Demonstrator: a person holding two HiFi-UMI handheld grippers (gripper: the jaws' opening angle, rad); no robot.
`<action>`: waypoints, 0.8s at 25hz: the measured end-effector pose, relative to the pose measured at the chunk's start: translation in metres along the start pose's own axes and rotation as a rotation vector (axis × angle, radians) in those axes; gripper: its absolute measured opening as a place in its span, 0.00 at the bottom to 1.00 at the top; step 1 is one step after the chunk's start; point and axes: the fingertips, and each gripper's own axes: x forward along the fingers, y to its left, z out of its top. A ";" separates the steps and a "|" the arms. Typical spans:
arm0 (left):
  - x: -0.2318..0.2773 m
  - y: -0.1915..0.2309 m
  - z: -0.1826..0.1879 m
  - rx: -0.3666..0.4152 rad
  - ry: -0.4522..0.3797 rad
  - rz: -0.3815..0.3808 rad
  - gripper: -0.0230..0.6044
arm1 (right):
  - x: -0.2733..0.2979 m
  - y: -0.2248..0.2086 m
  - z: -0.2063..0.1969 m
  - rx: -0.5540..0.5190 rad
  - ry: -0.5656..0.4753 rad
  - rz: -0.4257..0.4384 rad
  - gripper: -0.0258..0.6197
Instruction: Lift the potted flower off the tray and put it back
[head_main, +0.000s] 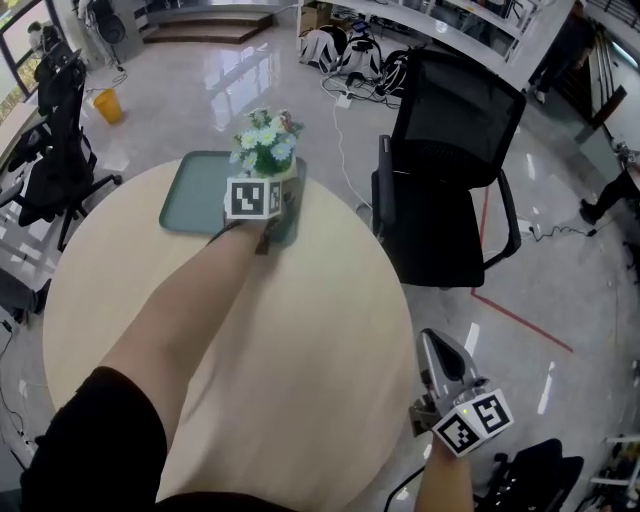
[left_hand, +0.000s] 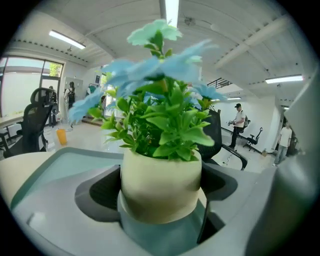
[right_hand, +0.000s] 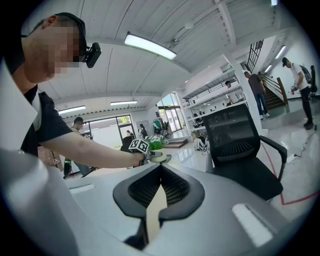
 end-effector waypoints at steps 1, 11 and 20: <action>-0.006 -0.001 0.004 0.003 -0.005 -0.007 0.82 | 0.000 0.005 0.003 -0.004 0.000 0.002 0.06; -0.071 0.023 0.048 0.006 -0.067 -0.021 0.81 | -0.004 0.054 0.035 -0.044 -0.003 0.036 0.06; -0.153 0.091 0.088 -0.008 -0.132 0.041 0.81 | 0.007 0.115 0.065 -0.090 -0.013 0.090 0.06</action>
